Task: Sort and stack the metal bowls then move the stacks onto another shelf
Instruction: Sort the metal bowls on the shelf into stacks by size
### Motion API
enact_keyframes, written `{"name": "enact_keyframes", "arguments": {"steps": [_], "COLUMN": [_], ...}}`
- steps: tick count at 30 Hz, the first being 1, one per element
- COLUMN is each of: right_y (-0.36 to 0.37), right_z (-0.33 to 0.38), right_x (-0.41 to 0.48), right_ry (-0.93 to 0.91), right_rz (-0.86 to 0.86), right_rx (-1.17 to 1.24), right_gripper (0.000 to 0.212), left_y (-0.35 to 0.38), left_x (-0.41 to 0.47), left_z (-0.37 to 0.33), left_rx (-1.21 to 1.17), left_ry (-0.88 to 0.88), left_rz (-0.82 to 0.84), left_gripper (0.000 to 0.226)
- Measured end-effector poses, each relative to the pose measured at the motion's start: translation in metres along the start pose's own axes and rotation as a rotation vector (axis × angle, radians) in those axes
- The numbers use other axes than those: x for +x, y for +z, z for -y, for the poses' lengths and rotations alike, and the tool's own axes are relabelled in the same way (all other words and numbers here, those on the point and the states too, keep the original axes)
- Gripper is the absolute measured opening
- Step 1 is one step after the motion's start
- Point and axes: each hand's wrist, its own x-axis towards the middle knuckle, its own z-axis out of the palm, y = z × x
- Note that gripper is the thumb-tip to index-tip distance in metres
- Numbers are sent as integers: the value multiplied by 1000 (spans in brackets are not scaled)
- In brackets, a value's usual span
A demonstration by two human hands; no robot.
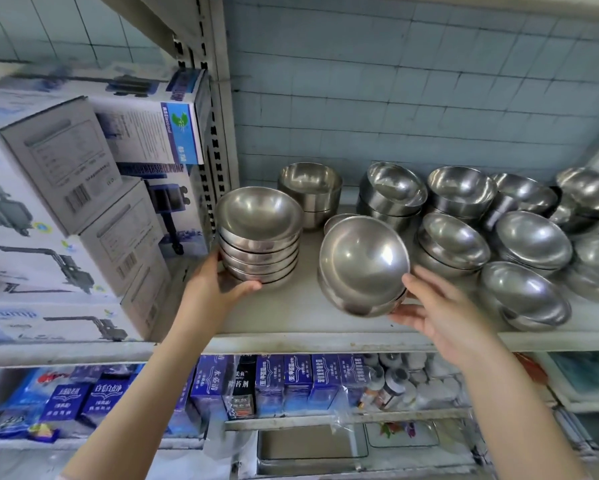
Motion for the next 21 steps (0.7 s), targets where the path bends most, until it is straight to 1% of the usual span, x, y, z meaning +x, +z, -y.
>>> {"name": "enact_keyframes", "arguments": {"steps": [2, 4, 5, 6, 8, 9, 10, 11, 13, 14, 15, 16, 19, 21], "right_y": [-2, -6, -10, -8, -7, -6, -5, -4, -2, -4, -7, -11, -16, -19], "right_z": [-5, -2, 1, -1, -4, -7, -9, -9, -9, -7, -5, -2, 8, 12], "right_x": [0, 4, 7, 7, 10, 9, 9, 9, 8, 9, 12, 14, 18, 23], "right_ry": [18, 46, 62, 63, 73, 68, 66, 56, 8, -32, -84, -134, -206, -238], "right_rz": [66, 142, 166, 169, 195, 201, 200, 197, 199, 205, 229, 260, 383, 446], "right_rx": [-33, -64, -82, -94, -142, -158, -165, -179, -280, -400, -539, -638, -704, -805], "right_gripper": [22, 23, 24, 25, 24, 24, 24, 24, 32, 38, 46, 56, 87, 112], "left_y": [3, 7, 10, 7, 10, 13, 18, 26, 44, 55, 67, 76, 95, 99], "left_x": [1, -4, -10, -22, -51, -64, -74, -80, -84, -83, -82, -81, -78, -74], "left_z": [0, -7, -12, -14, -25, -31, -37, -42, -49, -53, -57, -62, -66, -64], "left_rx": [21, 74, 95, 104, 82, 44, 9, -25, -58, -58, -61, -68, -105, -131], "left_ry": [-33, -81, -104, -92, -20, 26, 65, 102, 154, 166, 169, 166, 162, 141], "left_rz": [-19, -55, -108, -180, -357, -385, -347, -247, 17, 110, 162, 183, 168, 161], "left_gripper": [82, 94, 99, 98, 79, 69, 63, 64, 82, 92, 100, 104, 108, 112]}}
